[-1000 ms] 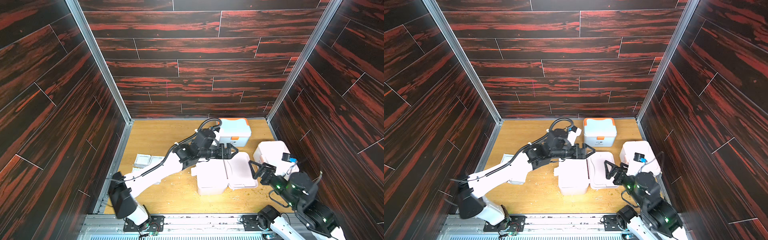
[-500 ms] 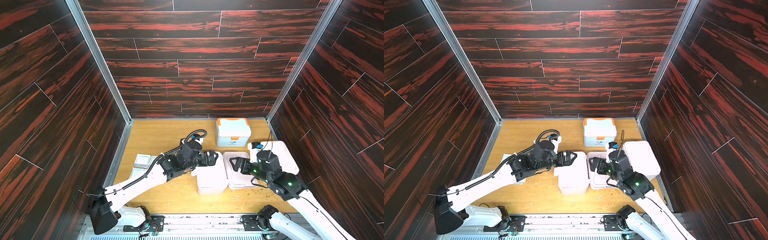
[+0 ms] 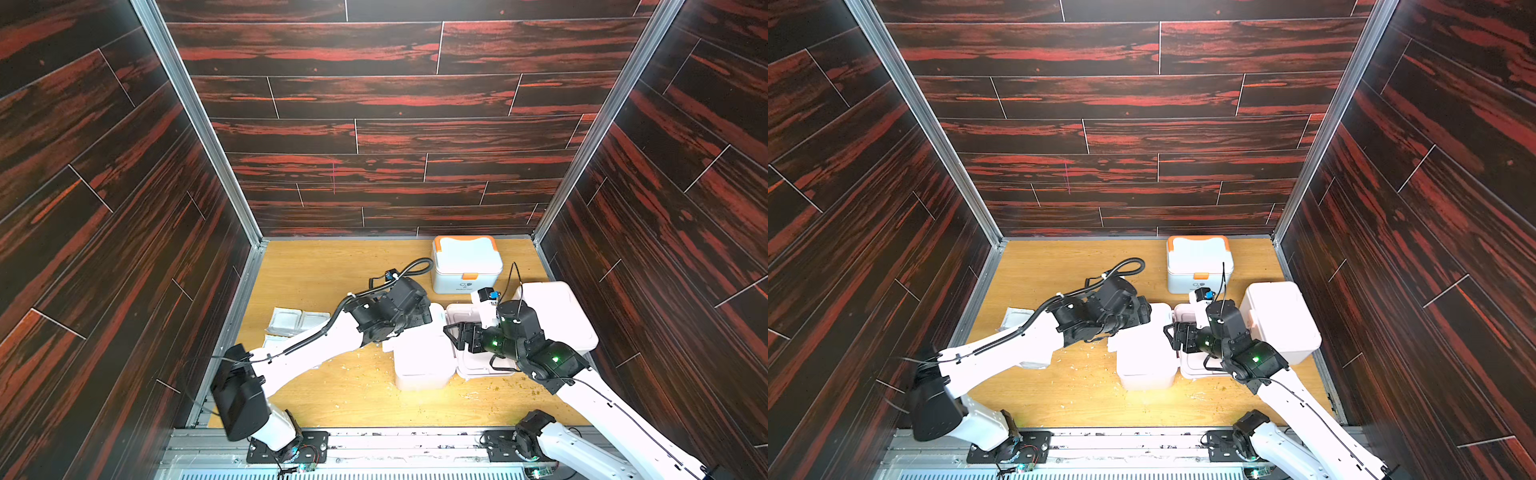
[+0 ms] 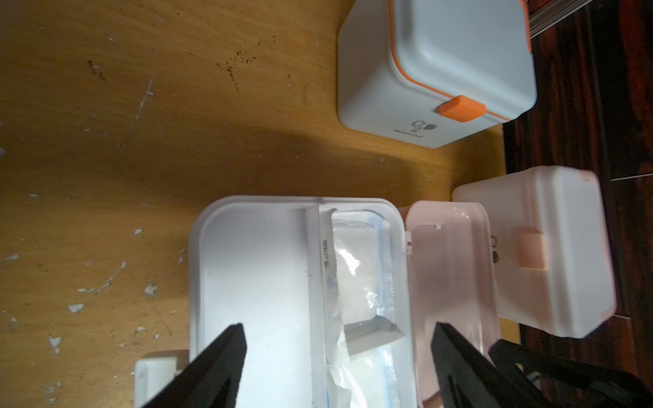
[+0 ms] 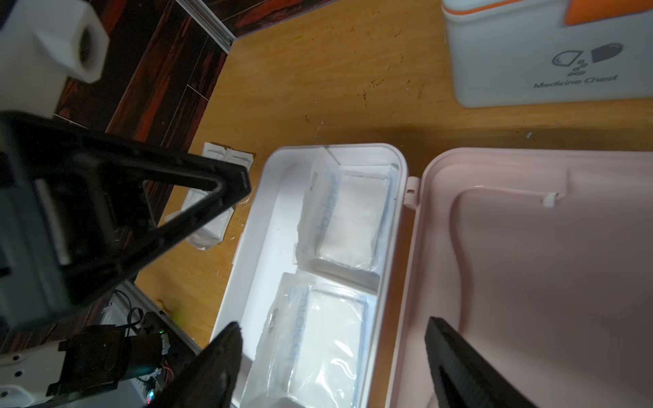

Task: Open first aid kits and take out gauze
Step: Pick up the gauze from the first aid kit.

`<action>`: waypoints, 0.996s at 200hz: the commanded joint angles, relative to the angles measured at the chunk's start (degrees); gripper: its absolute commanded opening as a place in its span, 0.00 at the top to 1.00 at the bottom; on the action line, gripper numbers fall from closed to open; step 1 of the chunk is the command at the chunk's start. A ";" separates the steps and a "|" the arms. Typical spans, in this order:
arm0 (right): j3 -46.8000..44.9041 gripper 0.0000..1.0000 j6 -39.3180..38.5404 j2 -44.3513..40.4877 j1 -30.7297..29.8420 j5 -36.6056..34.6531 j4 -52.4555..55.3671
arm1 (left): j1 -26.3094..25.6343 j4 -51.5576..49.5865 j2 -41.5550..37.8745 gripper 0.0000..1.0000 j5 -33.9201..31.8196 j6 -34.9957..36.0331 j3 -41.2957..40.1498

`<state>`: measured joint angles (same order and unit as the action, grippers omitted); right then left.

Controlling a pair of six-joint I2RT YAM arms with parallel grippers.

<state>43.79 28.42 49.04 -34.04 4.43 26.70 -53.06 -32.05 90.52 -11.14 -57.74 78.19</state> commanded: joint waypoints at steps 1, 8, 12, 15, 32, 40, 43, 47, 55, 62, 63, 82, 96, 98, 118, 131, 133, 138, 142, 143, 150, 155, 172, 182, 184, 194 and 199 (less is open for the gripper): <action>0.07 0.13 -1.44 0.79 -0.58 0.79 0.30 | -0.42 -6.47 1.85 0.21 -4.03 -1.33 3.11; 0.07 0.11 -1.53 0.93 -0.54 0.27 0.51 | -0.47 -6.69 2.56 0.22 -4.43 -1.26 3.64; 0.07 0.09 -1.53 0.97 -0.53 0.06 0.61 | -0.45 -6.91 2.97 0.22 -4.77 -1.19 3.96; 0.07 0.04 -1.53 1.02 -0.58 -0.09 0.70 | -0.41 -6.89 3.30 0.24 -5.07 -1.16 4.11; 0.00 0.01 -1.53 1.23 -0.58 -0.30 0.86 | -0.47 -7.84 5.42 0.32 -5.99 -0.80 5.92; -0.10 0.01 -1.46 1.24 -0.50 -0.37 0.86 | -0.41 -8.75 6.60 0.36 -6.18 -0.39 7.13; -0.18 0.01 -1.45 1.24 -0.57 -0.40 0.89 | -0.38 -9.01 7.13 0.38 -6.16 -0.29 7.55; -0.33 0.01 -1.44 1.24 -0.54 -0.51 0.79 | -0.40 -9.33 7.81 0.39 -6.09 0.05 8.16; -0.37 0.01 -1.35 1.15 -0.57 -0.75 0.86 | -0.41 -10.27 9.14 0.41 -5.83 0.31 9.55; -0.57 0.01 -1.31 1.00 -0.56 -0.97 0.94 | -0.43 -10.99 9.55 0.44 -5.59 0.57 10.73; -0.56 0.01 -1.33 0.99 -0.53 -1.03 0.97 | -0.45 -11.09 10.27 0.45 -5.58 0.68 10.87; -0.82 0.01 -1.10 0.55 -0.58 -1.52 1.25 | -0.46 -11.89 13.34 0.49 -5.15 1.23 13.04; -1.07 0.01 -1.09 0.04 -0.54 -1.83 1.64 | -0.44 -11.88 14.94 0.57 -4.81 1.48 14.20; -1.12 0.01 -1.09 -0.05 -0.55 -1.80 1.61 | -0.42 -12.02 15.08 0.58 -4.74 1.49 14.41; -1.42 0.01 -1.00 -0.90 -0.54 -1.96 2.04 | -0.47 -12.93 17.05 0.70 -3.99 1.81 16.20; -1.56 0.01 -1.00 -1.34 -0.56 -1.99 2.22 | -0.43 -13.21 17.77 0.79 -3.72 1.92 16.83; -1.59 0.01 -1.00 -1.39 -0.58 -2.01 2.22 | -0.46 -13.28 17.85 0.80 -3.72 1.97 16.95; -1.69 0.01 -1.00 -1.56 -0.59 -1.98 2.30 | -0.47 -13.34 17.93 0.83 -3.65 2.00 16.99; -1.77 0.01 -0.93 -1.65 -0.57 -2.09 2.38 | -0.46 -13.44 17.94 0.86 -3.63 2.06 17.08; -1.77 0.01 -0.92 -1.66 -0.58 -2.07 2.39 | -0.46 -13.50 17.94 0.86 -3.59 2.08 17.12; -1.78 0.01 -0.92 -1.83 -0.59 -2.02 2.39 | -0.42 -13.62 17.84 0.90 -3.52 2.01 17.17; -1.86 0.01 -0.92 -1.92 -0.58 -1.80 2.40 | -0.46 -13.80 17.60 0.92 -3.66 2.00 17.11; -1.87 0.01 -0.74 -2.17 -0.57 -1.75 2.39 | -0.49 -13.88 16.18 0.96 -4.14 1.80 16.38; -1.90 0.01 -0.74 -2.19 -0.57 -1.57 2.32 | -0.46 -13.65 15.18 0.98 -4.62 1.58 15.70; -1.88 0.01 -0.74 -2.19 -0.54 -1.54 2.27 | -0.46 -13.56 14.90 0.98 -4.73 1.55 15.61; -1.83 0.01 -0.65 -2.19 -0.56 -1.46 2.22 | -0.46 -13.27 13.98 1.00 -5.09 1.50 15.05; -1.78 0.01 -0.65 -2.19 -0.58 -1.42 2.23 | -0.44 -13.14 13.54 1.00 -5.17 1.41 14.85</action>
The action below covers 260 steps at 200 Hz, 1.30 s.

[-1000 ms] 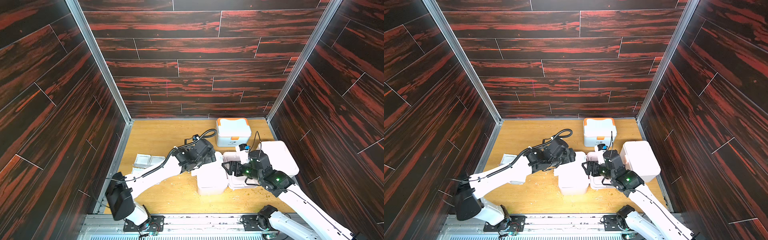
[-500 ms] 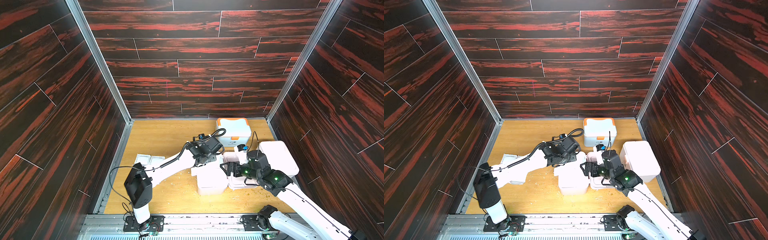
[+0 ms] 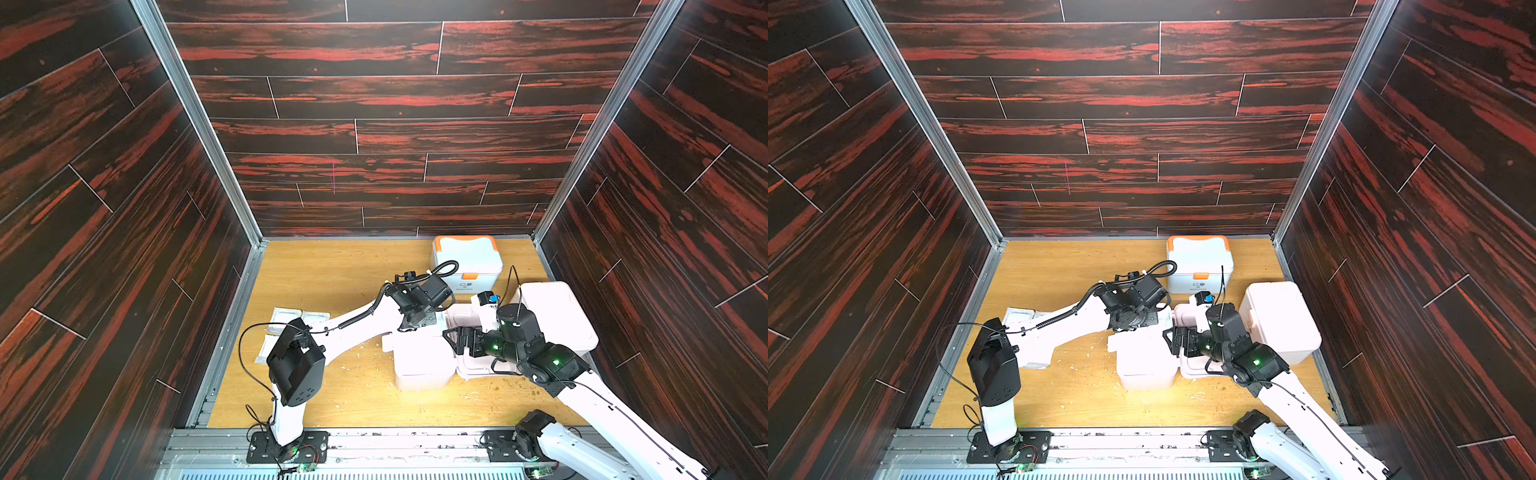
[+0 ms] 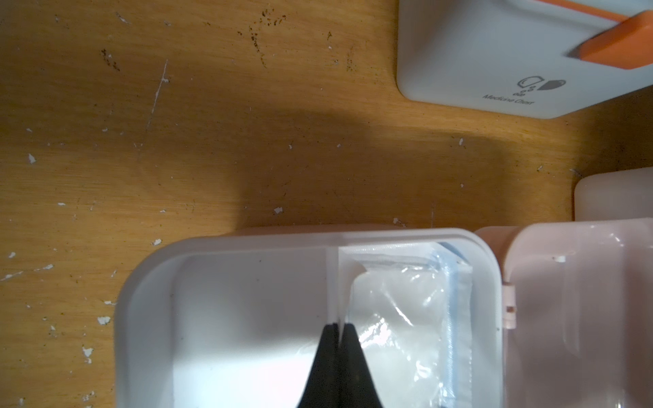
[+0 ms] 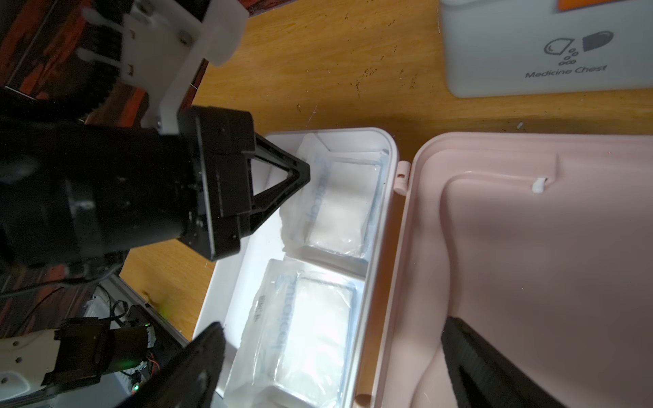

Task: Open first aid kits and take out gauze
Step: Pick up the gauze from the first aid kit.

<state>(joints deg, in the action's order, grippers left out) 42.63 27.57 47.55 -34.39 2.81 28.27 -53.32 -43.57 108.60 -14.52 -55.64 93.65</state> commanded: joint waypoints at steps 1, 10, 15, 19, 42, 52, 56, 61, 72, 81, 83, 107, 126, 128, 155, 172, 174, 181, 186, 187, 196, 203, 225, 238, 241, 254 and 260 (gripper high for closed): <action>-0.62 0.01 0.20 -0.70 -0.19 0.23 0.56 | -0.19 -1.66 -4.62 1.00 -1.80 -0.65 -0.59; -0.66 0.01 0.20 -0.70 -0.21 0.55 0.47 | -0.18 -1.40 -5.26 1.00 -1.69 -0.74 -0.82; -0.66 0.01 0.28 -0.70 -0.24 0.60 0.38 | -0.20 -1.27 -5.60 1.00 -1.69 -0.74 -0.94; -0.62 0.01 0.29 -0.70 -0.24 0.66 0.39 | -0.15 -1.10 -5.91 1.00 -1.61 -0.80 -1.08; -0.53 0.01 0.37 -0.53 -0.24 0.88 0.29 | -0.13 -0.13 -7.38 1.00 -1.61 -0.96 -1.58; -0.39 0.01 0.37 -0.44 -0.19 0.97 0.31 | -0.17 0.15 -7.89 1.00 -1.81 -0.99 -1.83; -0.42 0.01 0.41 -0.43 -0.22 1.14 0.34 | -0.12 0.46 -7.87 1.00 -1.78 -0.97 -2.00; -0.53 0.01 0.38 -0.44 -0.20 1.18 0.22 | -0.12 0.96 -7.87 1.00 -1.85 -0.87 -2.31; -0.45 0.01 0.53 -0.29 -0.19 1.17 0.20 | -0.12 1.71 -7.87 1.00 -2.13 -0.85 -2.97; -0.45 0.01 0.55 -0.18 -0.23 1.37 0.14 | -0.12 1.86 -7.87 1.00 -2.09 -0.88 -3.10; -0.49 0.01 0.55 -0.18 -0.24 1.40 0.12 | -0.12 1.96 -7.92 1.00 -2.04 -0.88 -3.14; -0.69 0.01 0.82 -0.18 -0.23 1.80 -0.01 | -0.12 1.84 -7.25 1.00 -1.22 -1.08 -3.57; -0.82 0.01 0.84 -0.18 -0.21 1.88 -0.06 | -0.06 1.54 -6.25 1.00 -1.09 -1.70 -4.16; -0.80 0.01 0.89 -0.18 -0.23 1.90 -0.06 | 0.01 1.56 -6.10 1.00 -1.00 -1.79 -4.17; -0.81 0.01 0.86 -0.17 -0.23 2.10 -0.06 | 0.11 1.11 -5.73 1.00 -0.59 -2.62 -4.44; -0.88 0.01 0.82 -0.26 -0.23 2.29 -0.15 | 0.08 1.25 -6.29 1.00 -0.75 -2.83 -4.75; -0.88 0.01 0.82 -0.26 -0.17 2.29 -0.15 | 0.06 1.33 -6.29 1.00 -0.70 -2.82 -4.78; -0.89 0.01 0.82 -0.26 -0.23 2.37 -0.20 | 0.09 1.48 -6.33 1.00 -0.68 -2.93 -4.94; -0.97 0.01 0.81 -0.30 -0.17 2.42 -0.23 | 0.06 1.32 -6.30 1.00 -0.68 -3.09 -4.88; -0.97 0.01 0.81 -0.33 -0.20 2.44 -0.23 | 0.11 1.26 -6.30 1.00 -0.68 -3.08 -4.92; -1.02 0.01 0.82 -0.44 -0.23 2.36 -0.22 | 0.18 1.03 -6.54 1.00 -0.90 -3.32 -4.81; -1.06 0.01 0.87 -0.52 -0.23 2.44 -0.17 | 0.19 1.03 -6.84 1.00 -1.02 -3.42 -4.79; -0.97 0.01 0.74 -0.88 -0.17 2.59 0.02 | 0.16 1.72 -9.21 1.00 -1.25 -3.16 -4.81; -0.80 0.01 0.63 -1.18 -0.21 2.60 0.12 | 0.21 1.94 -11.35 1.00 -2.22 -3.00 -5.02; -0.80 0.01 0.64 -1.27 -0.23 2.57 0.12 | 0.16 2.34 -11.83 1.00 -2.31 -2.89 -5.20; -0.62 0.01 0.56 -1.49 -0.19 2.64 0.19 | 0.23 3.62 -14.02 1.00 -3.10 -2.81 -6.27; -0.48 0.01 0.55 -1.56 -0.22 2.78 0.20 | 0.23 4.20 -14.99 1.00 -3.45 -2.81 -6.95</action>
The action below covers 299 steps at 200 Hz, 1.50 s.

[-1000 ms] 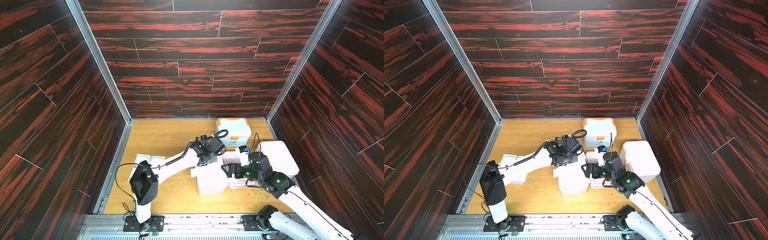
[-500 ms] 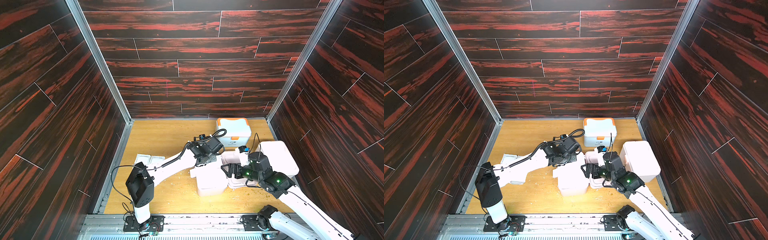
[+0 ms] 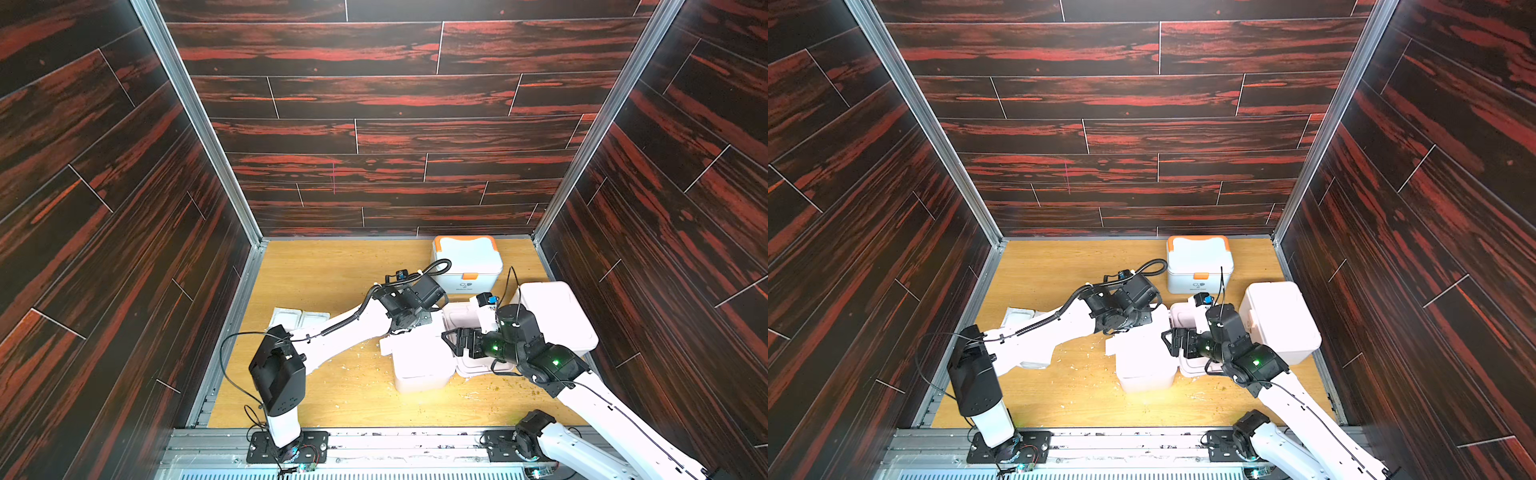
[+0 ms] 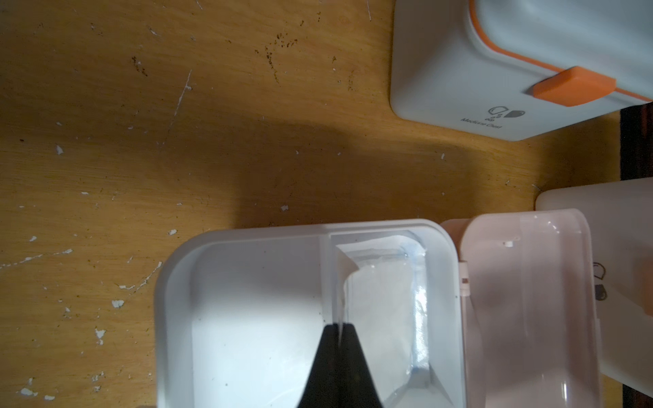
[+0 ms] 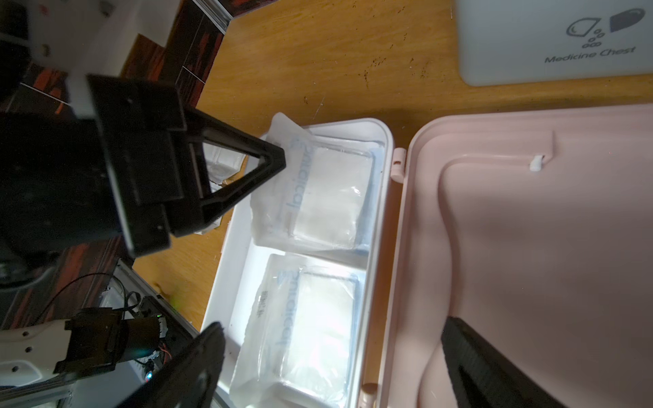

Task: Open first aid kits and take out gauze
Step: Pick up the gauze from the first aid kit, then place the gauze at the center of the board.

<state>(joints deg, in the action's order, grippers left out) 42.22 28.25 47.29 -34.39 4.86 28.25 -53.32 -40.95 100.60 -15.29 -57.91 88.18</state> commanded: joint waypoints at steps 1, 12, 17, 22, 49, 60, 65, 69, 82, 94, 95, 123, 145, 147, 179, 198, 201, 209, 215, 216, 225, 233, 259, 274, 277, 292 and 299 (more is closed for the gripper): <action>-0.09 0.01 -0.13 -1.31 -0.23 0.75 0.22 | 0.23 1.80 -7.21 1.00 -2.71 -0.54 -1.63; 0.14 0.01 -0.32 -1.32 -0.19 1.09 0.14 | 0.23 3.23 -9.20 1.00 -3.56 -0.91 -3.24; 0.22 0.01 -0.38 -1.32 -0.18 1.26 0.09 | 0.26 3.98 -10.14 1.00 -3.99 -1.04 -3.98; 0.40 0.01 -0.47 -1.39 -0.27 1.55 -0.07 | 0.28 4.70 -11.01 1.00 -4.41 -0.99 -4.80; 0.93 0.01 -1.35 -1.63 -0.79 4.27 -2.14 | 1.09 5.97 -16.11 1.00 -6.83 -2.25 -8.52; 1.56 0.01 -1.82 -1.29 -1.32 5.01 -2.86 | 1.62 7.09 -18.66 1.00 -7.81 -3.02 -10.89; 1.87 0.01 -2.11 -1.04 -1.77 5.15 -3.06 | 1.94 7.46 -19.96 1.00 -8.25 -3.32 -12.09; 2.16 0.01 -2.34 -0.83 -2.19 5.24 -3.26 | 2.24 8.47 -21.03 1.00 -8.60 -3.70 -13.10; 3.26 0.01 -3.29 0.10 -3.85 4.87 -3.79 | 3.07 10.96 -24.57 1.00 -10.17 -5.31 -16.67; 4.31 0.01 -4.26 1.18 -5.80 4.16 -4.27 | 4.03 12.22 -27.66 1.00 -11.71 -6.77 -20.09; 4.43 0.01 -4.30 1.25 -6.01 4.09 -4.26 | 4.11 12.30 -28.05 1.00 -11.84 -6.86 -20.34; 7.00 0.01 -6.51 4.79 -11.51 0.96 -4.44 | 6.58 13.16 -35.16 1.00 -16.73 -11.75 -27.86; 8.50 0.01 -7.26 7.78 -14.31 -1.50 -4.12 | 7.95 13.87 -40.33 1.00 -22.25 -16.75 -34.08; 8.56 0.01 -7.31 8.01 -14.48 -1.69 -4.09 | 8.03 13.94 -40.64 1.00 -22.90 -17.18 -34.62; 8.93 0.01 -7.03 10.15 -15.36 -2.71 -4.12 | 9.48 14.16 -45.22 1.00 -30.81 -27.99 -41.98; 9.22 0.01 -6.80 10.89 -15.36 -2.93 -3.74 | 10.01 17.03 -46.03 1.00 -34.07 -34.62 -46.27; 9.27 0.01 -6.73 11.04 -15.38 -3.01 -3.66 | 10.07 17.12 -45.91 1.00 -34.42 -35.99 -46.64; 9.29 0.01 -6.59 11.16 -15.42 -3.01 -3.56 | 10.33 16.78 -45.30 1.00 -35.42 -39.15 -47.16; 9.29 0.01 -6.62 11.21 -15.42 -2.93 -3.45 | 10.71 16.22 -44.54 1.00 -35.86 -41.94 -47.34; 9.29 0.01 -6.58 11.23 -15.39 -2.97 -3.46 | 10.75 16.19 -44.49 1.00 -35.95 -42.29 -47.33; 9.28 0.01 -6.45 11.42 -15.43 -2.95 -3.38 | 11.03 16.01 -43.05 1.00 -36.52 -45.41 -47.35; 9.18 0.01 -6.21 11.50 -15.44 -3.00 -3.36 | 11.34 15.10 -41.47 1.00 -36.83 -48.74 -47.18; 9.04 0.01 -5.75 11.81 -15.43 -2.93 -3.11 | 12.63 17.26 -35.69 1.00 -34.49 -56.35 -46.99; 8.92 0.01 -5.73 11.92 -15.44 -3.01 -3.03 | 13.41 17.99 -31.69 1.00 -32.20 -59.36 -46.06; 8.93 0.01 -5.74 12.01 -15.52 -2.99 -2.95 | 13.56 18.08 -30.90 1.00 -31.88 -60.04 -45.90; 8.79 0.01 -5.73 11.94 -15.53 -3.00 -2.85 | 14.21 18.97 -27.42 1.00 -29.87 -63.55 -45.77; 8.72 0.01 -5.67 11.85 -15.53 -3.09 -2.73 | 14.37 19.86 -25.97 1.00 -29.47 -64.85 -45.92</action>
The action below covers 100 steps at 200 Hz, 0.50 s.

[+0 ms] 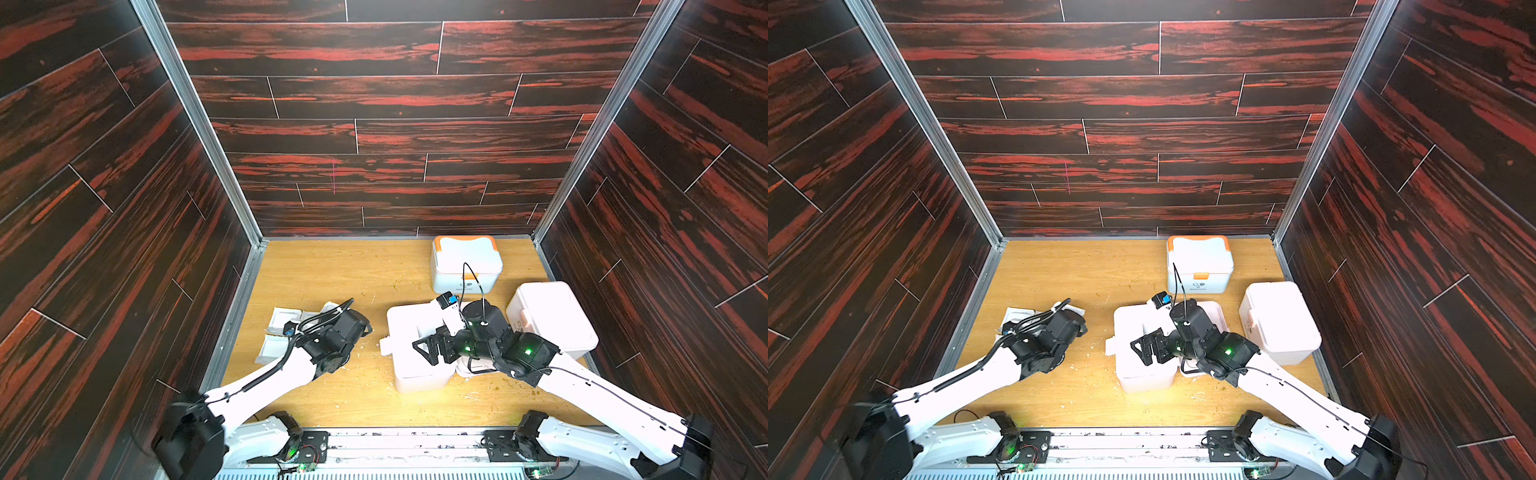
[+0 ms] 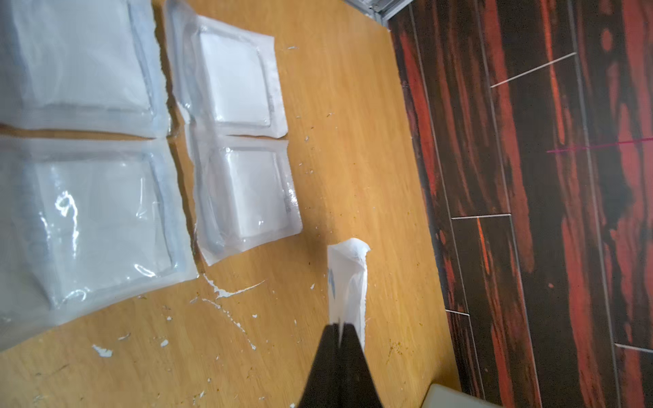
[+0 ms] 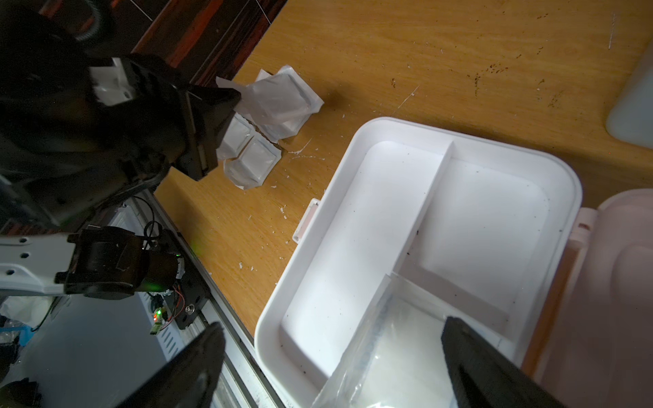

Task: Open first aid kits and take out gauze
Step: Place the gauze at the center of the board.

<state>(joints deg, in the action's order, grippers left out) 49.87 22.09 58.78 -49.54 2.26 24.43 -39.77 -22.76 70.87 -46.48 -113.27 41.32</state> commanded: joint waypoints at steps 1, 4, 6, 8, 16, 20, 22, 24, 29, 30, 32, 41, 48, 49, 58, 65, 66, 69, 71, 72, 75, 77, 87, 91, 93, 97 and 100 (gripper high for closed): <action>1.09 0.01 0.50 0.32 -0.38 -0.45 1.08 | 0.83 1.76 3.97 1.00 1.77 -9.68 0.95; 0.96 0.01 0.50 0.24 -0.43 -0.51 1.07 | 0.90 2.14 4.59 1.00 2.01 -10.19 0.90; 0.94 0.01 0.50 0.18 -0.42 -0.53 1.13 | 0.92 2.29 4.95 1.00 2.14 -10.71 0.87; 0.94 0.01 0.50 0.17 -0.39 -0.47 1.17 | 0.92 2.51 5.32 1.00 2.24 -11.00 0.93; 0.78 0.01 0.44 0.01 -0.39 -0.40 1.15 | 1.01 3.01 6.82 1.00 2.68 -12.06 1.17; 0.68 0.01 0.42 0.01 -0.45 -0.50 1.15 | 1.09 3.29 7.69 1.00 2.83 -12.54 1.30; 0.67 0.01 0.41 0.01 -0.40 -0.57 1.15 | 1.14 3.33 8.07 1.00 2.87 -12.77 1.42; 0.63 0.01 0.44 0.01 -0.43 -0.52 1.22 | 1.11 3.34 8.45 1.00 2.93 -13.12 1.58; 0.59 0.01 0.42 -0.02 -0.42 -0.44 1.32 | 1.18 3.34 9.30 1.00 3.29 -13.82 1.81; 0.59 0.01 0.42 0.00 -0.40 -0.47 1.33 | 1.18 3.34 9.47 1.00 3.35 -13.91 1.82; 0.58 0.01 0.48 -0.03 -0.39 -0.54 1.30 | 1.27 3.34 9.86 1.00 3.44 -14.17 1.87; 0.63 0.01 0.33 -0.07 -0.46 -0.33 1.49 | 1.44 3.66 11.03 1.00 3.83 -15.36 1.87; 0.66 0.01 0.33 -0.23 -0.38 -0.36 1.65 | 1.53 3.54 11.80 1.00 3.77 -16.25 1.94; 0.67 0.01 0.37 -0.24 -0.38 -0.39 1.71 | 1.53 3.44 11.86 1.00 3.72 -16.39 1.98; 0.57 0.01 0.33 -0.41 -0.42 -0.42 1.90 | 1.53 3.06 12.66 1.00 3.44 -17.58 1.87; 0.45 0.01 0.28 -0.61 -0.46 -0.33 1.90 | 1.63 3.15 13.37 1.00 3.34 -18.44 1.91; 0.43 0.01 0.30 -0.69 -0.42 -0.33 1.92 | 1.63 3.20 13.52 0.99 3.29 -18.55 1.87; 0.35 0.01 0.32 -0.77 -0.39 -0.35 1.94 | 1.68 3.29 13.87 0.99 3.32 -18.75 1.92; 0.33 0.01 0.28 -0.77 -0.38 -0.40 1.94 | 1.70 3.33 14.03 0.99 3.32 -18.81 1.90; 0.28 0.01 0.26 -0.78 -0.38 -0.45 1.94 | 1.75 3.33 14.12 0.99 3.32 -18.86 1.91; 0.30 0.01 0.24 -0.85 -0.38 -0.49 1.92 | 1.79 3.38 14.57 0.99 3.40 -19.02 1.99; 0.31 0.01 0.24 -0.82 -0.38 -0.48 1.94 | 1.88 3.48 14.80 0.98 3.41 -19.14 2.07; 0.23 0.01 0.25 -0.86 -0.44 -0.38 1.93 | 2.05 3.78 15.83 0.98 3.79 -19.26 2.29; 0.23 0.01 0.32 -0.85 -0.39 -0.41 1.94 | 2.06 3.99 16.21 0.98 4.00 -19.31 2.32; 0.23 0.01 0.32 -0.82 -0.43 -0.35 1.92 | 2.11 4.18 16.42 0.98 4.02 -19.30 2.31; 0.19 0.01 0.36 -0.81 -0.45 -0.37 1.94 | 2.15 4.51 16.77 0.98 4.19 -19.27 2.43; 0.15 0.01 0.41 -0.86 -0.39 -0.35 1.93 | 2.15 4.78 17.04 0.98 4.28 -19.33 2.45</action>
<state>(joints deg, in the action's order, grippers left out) 49.87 22.24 58.70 -49.60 2.09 25.71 -38.17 -18.70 86.00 -42.04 -118.80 42.37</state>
